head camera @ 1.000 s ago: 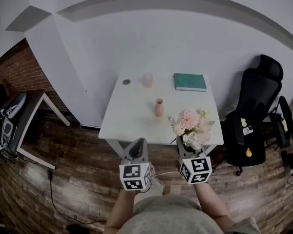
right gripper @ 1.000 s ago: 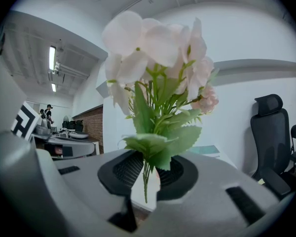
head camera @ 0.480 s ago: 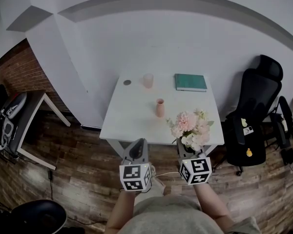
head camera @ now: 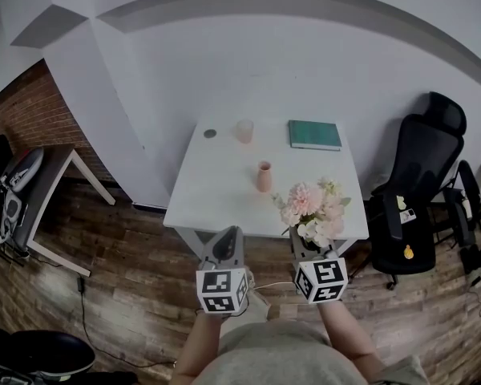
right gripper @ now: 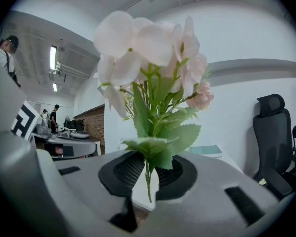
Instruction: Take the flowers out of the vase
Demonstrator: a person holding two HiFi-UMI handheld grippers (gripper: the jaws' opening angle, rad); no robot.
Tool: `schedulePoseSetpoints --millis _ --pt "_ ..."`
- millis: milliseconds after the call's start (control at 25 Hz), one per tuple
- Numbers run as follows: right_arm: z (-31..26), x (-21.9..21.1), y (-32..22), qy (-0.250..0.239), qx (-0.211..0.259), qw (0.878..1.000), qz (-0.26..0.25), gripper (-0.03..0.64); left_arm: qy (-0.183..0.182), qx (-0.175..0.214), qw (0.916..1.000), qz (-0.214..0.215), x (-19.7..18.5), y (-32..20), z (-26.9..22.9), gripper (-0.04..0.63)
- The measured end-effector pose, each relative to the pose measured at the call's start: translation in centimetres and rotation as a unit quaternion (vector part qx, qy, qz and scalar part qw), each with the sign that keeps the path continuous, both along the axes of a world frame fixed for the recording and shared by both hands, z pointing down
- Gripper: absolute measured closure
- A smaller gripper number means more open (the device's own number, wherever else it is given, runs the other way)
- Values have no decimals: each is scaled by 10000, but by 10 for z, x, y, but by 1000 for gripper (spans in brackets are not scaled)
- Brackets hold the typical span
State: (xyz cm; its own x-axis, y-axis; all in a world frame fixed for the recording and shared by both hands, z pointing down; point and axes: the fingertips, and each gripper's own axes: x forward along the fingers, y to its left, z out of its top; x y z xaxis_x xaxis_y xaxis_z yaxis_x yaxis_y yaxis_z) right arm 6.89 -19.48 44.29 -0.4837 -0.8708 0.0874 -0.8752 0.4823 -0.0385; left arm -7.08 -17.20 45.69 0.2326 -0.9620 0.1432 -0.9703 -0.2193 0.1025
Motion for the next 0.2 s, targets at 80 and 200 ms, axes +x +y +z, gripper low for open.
schedulePoseSetpoints --millis 80,200 --pt "0 0 -2 -4 9 10000 -5 557 -9 2 10000 9 1 -1 0 575" --pt "0 1 -4 -15 31 10000 -16 557 -14 18 10000 13 2 -3 1 575"
